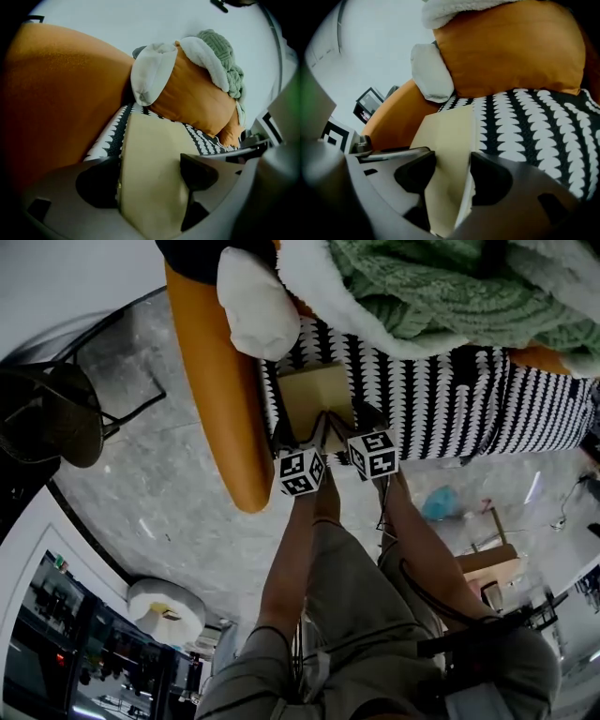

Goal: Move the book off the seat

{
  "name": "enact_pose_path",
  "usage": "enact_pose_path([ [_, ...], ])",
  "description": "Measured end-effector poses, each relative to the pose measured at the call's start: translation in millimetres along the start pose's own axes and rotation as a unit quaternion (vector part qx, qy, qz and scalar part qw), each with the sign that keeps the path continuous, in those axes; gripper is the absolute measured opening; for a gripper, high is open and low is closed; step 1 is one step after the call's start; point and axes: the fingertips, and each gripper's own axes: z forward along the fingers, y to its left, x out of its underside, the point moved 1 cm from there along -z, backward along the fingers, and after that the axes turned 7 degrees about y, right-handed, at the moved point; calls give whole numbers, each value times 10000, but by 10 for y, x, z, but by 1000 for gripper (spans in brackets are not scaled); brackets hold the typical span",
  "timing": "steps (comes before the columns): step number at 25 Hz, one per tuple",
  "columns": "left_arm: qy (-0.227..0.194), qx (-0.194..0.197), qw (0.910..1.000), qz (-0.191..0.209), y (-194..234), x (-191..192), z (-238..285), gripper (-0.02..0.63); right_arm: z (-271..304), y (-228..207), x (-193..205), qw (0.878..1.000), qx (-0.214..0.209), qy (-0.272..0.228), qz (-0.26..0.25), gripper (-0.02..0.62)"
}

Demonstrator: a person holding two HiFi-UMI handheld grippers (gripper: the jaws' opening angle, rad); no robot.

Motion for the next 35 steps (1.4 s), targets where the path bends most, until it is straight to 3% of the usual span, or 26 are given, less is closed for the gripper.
enact_pose_path([
  [1, 38, 4, 10000, 88, -13, -17, -19, 406, -15, 42, -13, 10000, -49, 36, 26, 221],
  [5, 177, 100, 9970, 752, -83, -88, -85, 405, -73, 76, -55, 9993, -165, -32, 340, 225],
  [7, 101, 173, 9959, 882, -159, -161, -138, 405, -165, 80, -151, 9994, -164, -199, 224, 229],
  [13, -551, -31, 9952, 807, -389, -598, -707, 403, -714, 411, -584, 9967, -213, -702, -356, 229],
  [18, -1293, -237, 9865, 973, -751, -1249, -1496, 402, -1517, 855, -1147, 9878, -363, -1345, -697, 229],
  [21, -1854, -302, 9761, 1093, -1001, -1778, -2064, 400, -2107, 1200, -1617, 9768, -444, -1846, -991, 229],
  [25, -2674, -339, 9538, 1327, -1413, -2547, -2778, 400, -2941, 1594, -2306, 9534, -519, -2616, -1415, 229],
  [35, -3913, -254, 9032, 1744, -2570, -3748, -4616, 399, -5114, 2431, -3250, 8998, -510, -3857, -1974, 229],
])
